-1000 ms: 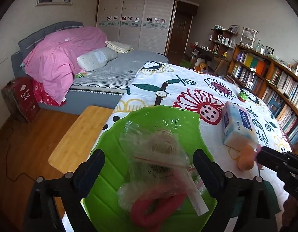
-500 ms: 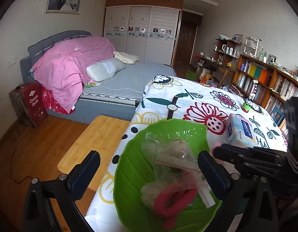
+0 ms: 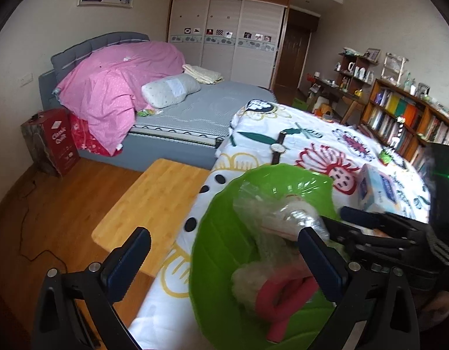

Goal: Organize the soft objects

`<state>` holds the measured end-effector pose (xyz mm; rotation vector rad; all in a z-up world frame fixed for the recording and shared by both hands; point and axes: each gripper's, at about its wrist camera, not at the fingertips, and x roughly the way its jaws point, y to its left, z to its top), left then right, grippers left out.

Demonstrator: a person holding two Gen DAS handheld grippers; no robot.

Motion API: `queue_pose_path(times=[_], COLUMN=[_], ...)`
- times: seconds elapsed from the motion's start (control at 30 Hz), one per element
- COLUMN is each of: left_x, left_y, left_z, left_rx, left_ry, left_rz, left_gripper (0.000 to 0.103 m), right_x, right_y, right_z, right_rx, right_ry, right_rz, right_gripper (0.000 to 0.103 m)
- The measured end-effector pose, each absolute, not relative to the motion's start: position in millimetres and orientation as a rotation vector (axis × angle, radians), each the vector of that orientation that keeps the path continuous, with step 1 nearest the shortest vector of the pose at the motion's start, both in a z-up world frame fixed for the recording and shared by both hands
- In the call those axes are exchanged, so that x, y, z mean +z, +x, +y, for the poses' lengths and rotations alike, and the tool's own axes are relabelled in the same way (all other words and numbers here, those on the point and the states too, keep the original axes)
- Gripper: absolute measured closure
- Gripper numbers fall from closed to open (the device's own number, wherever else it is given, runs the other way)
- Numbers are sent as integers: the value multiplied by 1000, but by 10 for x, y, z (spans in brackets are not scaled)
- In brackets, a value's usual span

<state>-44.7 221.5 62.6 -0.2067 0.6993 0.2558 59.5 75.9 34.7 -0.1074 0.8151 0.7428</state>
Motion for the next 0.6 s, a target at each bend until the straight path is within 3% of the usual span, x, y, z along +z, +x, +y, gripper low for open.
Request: queue_pose_path(times=[0.33, 0.6], left_x=[591, 655], left_y=[-490, -583], left_z=[2206, 2148], left_rx=[272, 301], left_ry=[-207, -171], left_rz=[713, 707], left_gripper=[0, 0], right_x=[349, 463], right_y=[429, 214], right_z=[521, 523], right_rx=[693, 707], right_ry=[-122, -148], right_rz=[817, 776], right_gripper=[10, 2])
